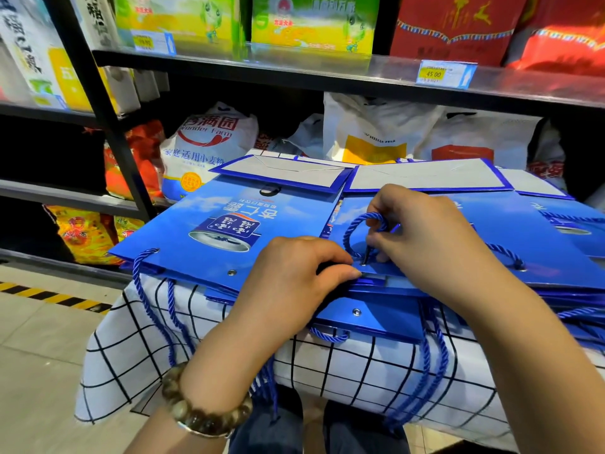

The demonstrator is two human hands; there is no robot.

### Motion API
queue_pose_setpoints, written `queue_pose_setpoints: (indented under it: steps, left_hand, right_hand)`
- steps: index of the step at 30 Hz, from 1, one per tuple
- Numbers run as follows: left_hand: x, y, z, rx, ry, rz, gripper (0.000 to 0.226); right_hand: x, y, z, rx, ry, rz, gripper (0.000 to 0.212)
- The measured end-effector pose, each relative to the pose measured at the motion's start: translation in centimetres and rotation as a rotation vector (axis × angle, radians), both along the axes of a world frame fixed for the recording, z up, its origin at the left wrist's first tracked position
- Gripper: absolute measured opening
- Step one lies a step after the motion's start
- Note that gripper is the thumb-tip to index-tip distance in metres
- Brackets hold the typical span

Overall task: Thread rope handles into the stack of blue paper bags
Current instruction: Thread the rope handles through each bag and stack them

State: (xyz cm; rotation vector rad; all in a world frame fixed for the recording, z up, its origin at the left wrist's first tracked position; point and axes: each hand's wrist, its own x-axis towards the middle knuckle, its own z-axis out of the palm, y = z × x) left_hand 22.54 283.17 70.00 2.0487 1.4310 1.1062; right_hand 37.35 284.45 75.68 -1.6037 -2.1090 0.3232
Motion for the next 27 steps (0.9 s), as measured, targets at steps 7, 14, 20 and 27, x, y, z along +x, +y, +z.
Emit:
queue_pose_setpoints:
  steps: [7,14,20,27]
  left_hand:
    - [0.1,0.3,-0.6,0.048,-0.026,-0.023,0.012]
    - [0.4,0.3,-0.5,0.127,-0.046,0.0,0.012]
    - [0.7,0.1,-0.7,0.209,0.006,0.046,0.013]
    - [0.8,0.9,-1.3,0.304,0.062,0.035,0.033]
  right_hand:
    - [-0.2,0.3,0.5,-0.02,-0.112,0.051,0.021]
    - [-0.4,0.2,1.0,-0.005,-0.216,0.131,0.017]
    - [0.5,0.5,1.2,-0.102,-0.284,0.183,0.02]
    - [1.6,-0.1,1.9,-0.194,-0.227,0.272,0.038]
